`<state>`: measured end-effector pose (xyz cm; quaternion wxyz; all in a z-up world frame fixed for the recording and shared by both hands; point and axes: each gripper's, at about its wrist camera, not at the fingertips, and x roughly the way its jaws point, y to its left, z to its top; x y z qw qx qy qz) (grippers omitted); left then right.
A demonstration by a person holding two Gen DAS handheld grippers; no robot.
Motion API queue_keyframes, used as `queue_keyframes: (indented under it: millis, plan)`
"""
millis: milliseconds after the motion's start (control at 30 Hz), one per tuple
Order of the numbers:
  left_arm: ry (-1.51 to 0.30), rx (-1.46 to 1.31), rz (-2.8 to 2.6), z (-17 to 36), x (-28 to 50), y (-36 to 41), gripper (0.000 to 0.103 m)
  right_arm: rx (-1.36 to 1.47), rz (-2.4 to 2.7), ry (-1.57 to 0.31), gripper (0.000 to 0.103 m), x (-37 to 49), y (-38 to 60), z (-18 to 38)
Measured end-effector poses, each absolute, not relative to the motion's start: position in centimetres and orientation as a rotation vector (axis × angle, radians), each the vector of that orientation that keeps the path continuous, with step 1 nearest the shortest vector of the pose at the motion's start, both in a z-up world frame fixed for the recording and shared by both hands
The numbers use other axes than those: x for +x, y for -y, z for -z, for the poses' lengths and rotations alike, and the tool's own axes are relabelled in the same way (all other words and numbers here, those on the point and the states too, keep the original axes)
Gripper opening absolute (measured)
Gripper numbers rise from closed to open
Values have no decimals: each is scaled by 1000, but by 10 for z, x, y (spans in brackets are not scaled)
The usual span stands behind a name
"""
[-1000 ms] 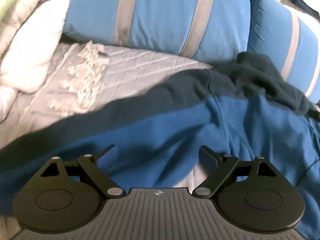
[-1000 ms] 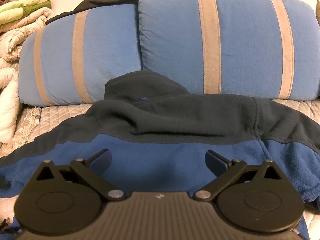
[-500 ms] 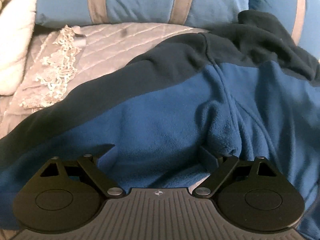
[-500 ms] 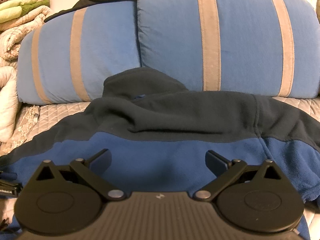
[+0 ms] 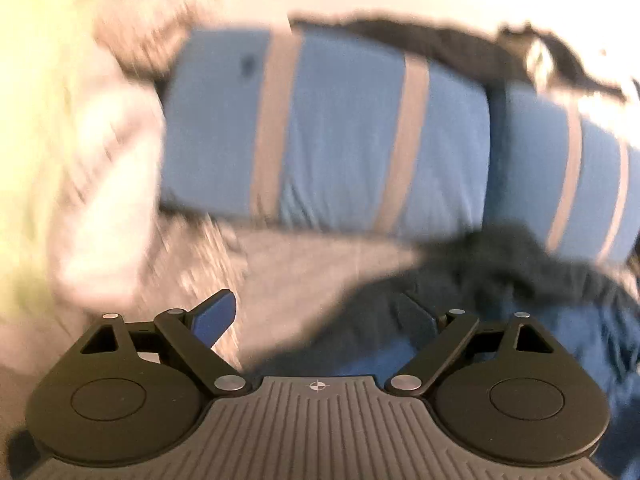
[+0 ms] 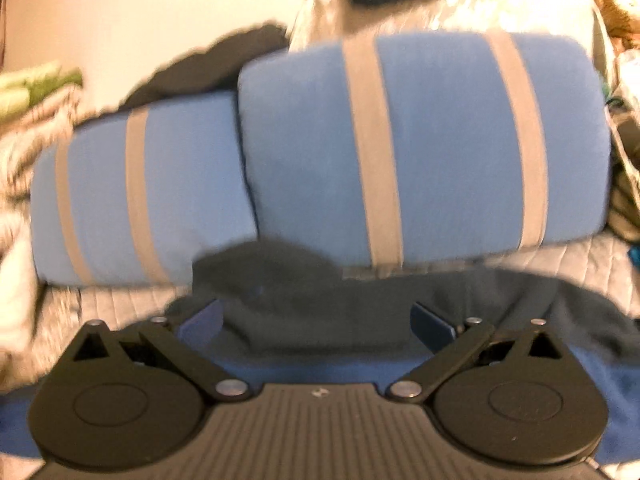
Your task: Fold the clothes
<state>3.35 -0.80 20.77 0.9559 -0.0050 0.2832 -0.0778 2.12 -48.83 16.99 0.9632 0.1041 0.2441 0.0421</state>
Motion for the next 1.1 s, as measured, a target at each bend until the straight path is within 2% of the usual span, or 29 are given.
queue_keyframes:
  millis: [233,567,733,867,1100]
  plan:
    - [-330,-45,147,-309,19,0,90,226,-45,-364,103,23,538,-252]
    - [-249,-7,217,-339,40,47,90,187,93,-248,103,30,614,-355]
    - [-209,12,252,-354,50,71,90,108,158,-229,103,35,635,-387]
    - [-284,5,317,-319,69,99,90,42,158,-273,103,46,638,-380]
    - [-479,2,386,-237,108,142,90,-24,52,-431,103,73,617,-304]
